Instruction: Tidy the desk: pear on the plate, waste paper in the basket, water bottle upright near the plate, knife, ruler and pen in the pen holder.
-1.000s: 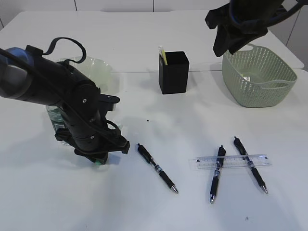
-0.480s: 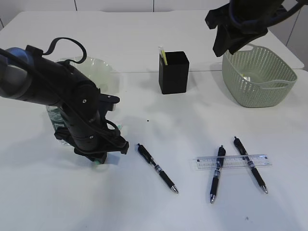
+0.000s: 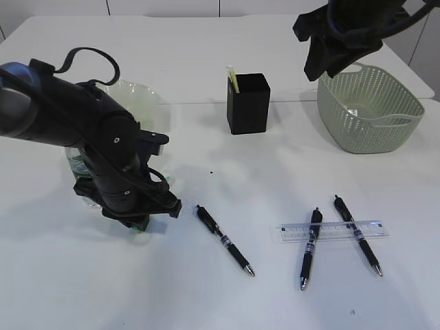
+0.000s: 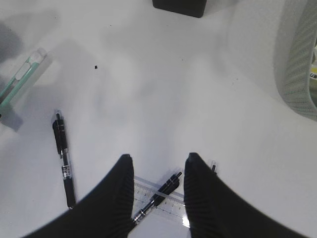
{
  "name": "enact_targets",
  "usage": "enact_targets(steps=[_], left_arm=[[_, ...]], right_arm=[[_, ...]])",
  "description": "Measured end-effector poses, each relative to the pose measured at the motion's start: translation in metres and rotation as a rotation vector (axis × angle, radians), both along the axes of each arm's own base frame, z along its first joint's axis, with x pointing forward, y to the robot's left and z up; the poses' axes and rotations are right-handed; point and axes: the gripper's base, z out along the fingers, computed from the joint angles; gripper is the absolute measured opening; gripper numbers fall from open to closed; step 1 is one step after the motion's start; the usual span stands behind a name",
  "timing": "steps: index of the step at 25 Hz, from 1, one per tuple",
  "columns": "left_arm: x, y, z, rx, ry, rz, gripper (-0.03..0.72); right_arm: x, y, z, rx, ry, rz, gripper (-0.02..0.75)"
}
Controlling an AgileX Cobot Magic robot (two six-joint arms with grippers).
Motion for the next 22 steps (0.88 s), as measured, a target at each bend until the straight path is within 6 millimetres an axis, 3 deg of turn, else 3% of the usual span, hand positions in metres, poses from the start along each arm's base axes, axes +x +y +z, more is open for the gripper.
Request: enact_targets(steps=[16, 22], left_arm=[[-0.002, 0.001, 0.039, -0.056, -0.082, 0.001, 0.094], [-0.005, 0.004, 0.064, -0.089, -0.132, 0.000, 0.094]], right_arm=[[0.000, 0.000, 0.000, 0.000, 0.000, 0.000, 0.259], [0.000, 0.000, 0.000, 0.000, 0.000, 0.000, 0.259]])
